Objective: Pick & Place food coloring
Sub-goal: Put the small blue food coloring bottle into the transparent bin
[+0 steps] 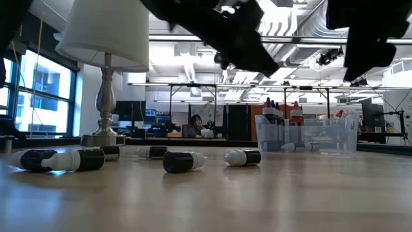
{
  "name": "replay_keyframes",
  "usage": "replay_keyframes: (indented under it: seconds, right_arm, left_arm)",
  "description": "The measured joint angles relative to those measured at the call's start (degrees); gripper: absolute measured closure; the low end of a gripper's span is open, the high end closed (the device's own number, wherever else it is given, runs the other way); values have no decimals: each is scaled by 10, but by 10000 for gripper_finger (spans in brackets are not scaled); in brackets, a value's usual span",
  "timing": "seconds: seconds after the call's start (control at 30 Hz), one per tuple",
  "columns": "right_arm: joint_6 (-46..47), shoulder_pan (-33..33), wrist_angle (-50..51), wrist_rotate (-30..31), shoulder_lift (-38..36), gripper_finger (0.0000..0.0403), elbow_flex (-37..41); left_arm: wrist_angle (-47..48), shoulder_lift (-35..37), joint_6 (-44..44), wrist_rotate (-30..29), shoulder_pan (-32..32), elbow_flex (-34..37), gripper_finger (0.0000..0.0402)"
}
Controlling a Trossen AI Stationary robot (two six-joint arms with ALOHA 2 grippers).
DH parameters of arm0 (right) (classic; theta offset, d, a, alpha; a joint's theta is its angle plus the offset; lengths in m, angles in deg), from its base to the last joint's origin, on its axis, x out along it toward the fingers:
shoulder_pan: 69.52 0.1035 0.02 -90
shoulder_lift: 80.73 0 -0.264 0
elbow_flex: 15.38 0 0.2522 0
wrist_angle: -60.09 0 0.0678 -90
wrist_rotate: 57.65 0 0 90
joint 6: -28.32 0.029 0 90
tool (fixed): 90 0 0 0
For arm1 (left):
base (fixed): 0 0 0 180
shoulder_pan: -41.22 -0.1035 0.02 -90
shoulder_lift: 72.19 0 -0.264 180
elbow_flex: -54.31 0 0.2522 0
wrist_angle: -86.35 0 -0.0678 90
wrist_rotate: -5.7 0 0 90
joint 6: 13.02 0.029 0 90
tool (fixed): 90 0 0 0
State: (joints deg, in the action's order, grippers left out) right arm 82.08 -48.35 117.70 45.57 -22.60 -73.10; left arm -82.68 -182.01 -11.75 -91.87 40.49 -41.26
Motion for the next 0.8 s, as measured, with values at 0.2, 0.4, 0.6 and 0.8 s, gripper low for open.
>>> replay_keyframes:
  seconds: [0.2,0.4,0.6,0.8]
  right_arm:
    - [57,19,3,-69,-52,222,0]
    - [17,46,-11,-11,-87,222,0]
    - [0,53,-33,13,-104,222,0]
    - [-2,52,-58,17,-102,222,0]
  left_arm:
    - [49,-116,-4,-26,-20,-131,325]
    - [82,-175,-4,-33,-22,-222,325]
    - [110,-219,0,-58,-23,-248,324]
    - [105,-240,0,-62,-27,-251,281]
